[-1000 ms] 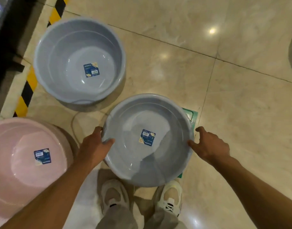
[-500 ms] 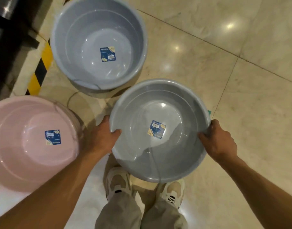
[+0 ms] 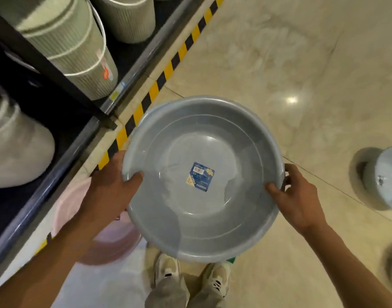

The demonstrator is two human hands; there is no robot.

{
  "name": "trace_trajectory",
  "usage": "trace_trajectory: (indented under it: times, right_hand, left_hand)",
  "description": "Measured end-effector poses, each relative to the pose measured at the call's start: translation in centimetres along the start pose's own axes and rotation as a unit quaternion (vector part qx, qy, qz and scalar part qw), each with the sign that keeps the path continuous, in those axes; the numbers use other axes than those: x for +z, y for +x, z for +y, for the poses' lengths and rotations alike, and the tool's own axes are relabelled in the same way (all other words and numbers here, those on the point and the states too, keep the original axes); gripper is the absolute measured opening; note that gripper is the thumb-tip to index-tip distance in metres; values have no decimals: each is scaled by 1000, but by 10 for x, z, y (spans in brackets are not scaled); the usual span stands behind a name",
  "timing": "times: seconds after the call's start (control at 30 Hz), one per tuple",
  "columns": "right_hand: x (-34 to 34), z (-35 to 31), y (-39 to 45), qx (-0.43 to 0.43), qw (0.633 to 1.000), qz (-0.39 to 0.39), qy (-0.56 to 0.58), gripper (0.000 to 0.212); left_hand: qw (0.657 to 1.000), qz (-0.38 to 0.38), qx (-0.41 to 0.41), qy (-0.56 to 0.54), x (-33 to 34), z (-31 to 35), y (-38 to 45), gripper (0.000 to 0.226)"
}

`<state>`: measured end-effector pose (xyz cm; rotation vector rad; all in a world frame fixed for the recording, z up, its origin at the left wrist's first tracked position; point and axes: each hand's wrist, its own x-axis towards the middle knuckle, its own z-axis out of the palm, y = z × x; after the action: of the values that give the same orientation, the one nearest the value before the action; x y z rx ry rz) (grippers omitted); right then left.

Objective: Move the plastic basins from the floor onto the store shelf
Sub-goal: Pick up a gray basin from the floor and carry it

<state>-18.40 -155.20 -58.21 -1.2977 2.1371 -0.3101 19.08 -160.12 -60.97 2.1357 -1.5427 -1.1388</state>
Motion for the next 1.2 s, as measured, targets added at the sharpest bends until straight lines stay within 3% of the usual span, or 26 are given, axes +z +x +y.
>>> trace_trajectory:
  times: [0.2,0.33,0.43,0.63,0.83,0.93,1.2]
  right_hand:
    - [1,-59,35,-33,999,-7,7,48]
    - [30,-71,82,-43,998,-32,-19,49]
    - [60,-68,128,-65,995,-50,-50,50]
    - [127,-49,221,-91,985,-113,-97,53]
    - [195,-32,266,-69,981,-140,-118,58]
    - [220,-20,275,-51,972,-139,-183,56]
    - [266,6,291,-13,975,-113,-192,53]
  left_hand:
    - [998,55,3,-26,-44,17,20,22]
    - [999,34,-30,-6,-31,1,58,32]
    - [996,23,-81,22,-15,-12,92,42]
    - [987,27,-143,71,31,-42,162,39]
    - [975,12,-206,82,78,-86,204,44]
    - [973,3,-215,84,98,-107,215,44]
    - [978,20,-185,96,141,-138,249,40]
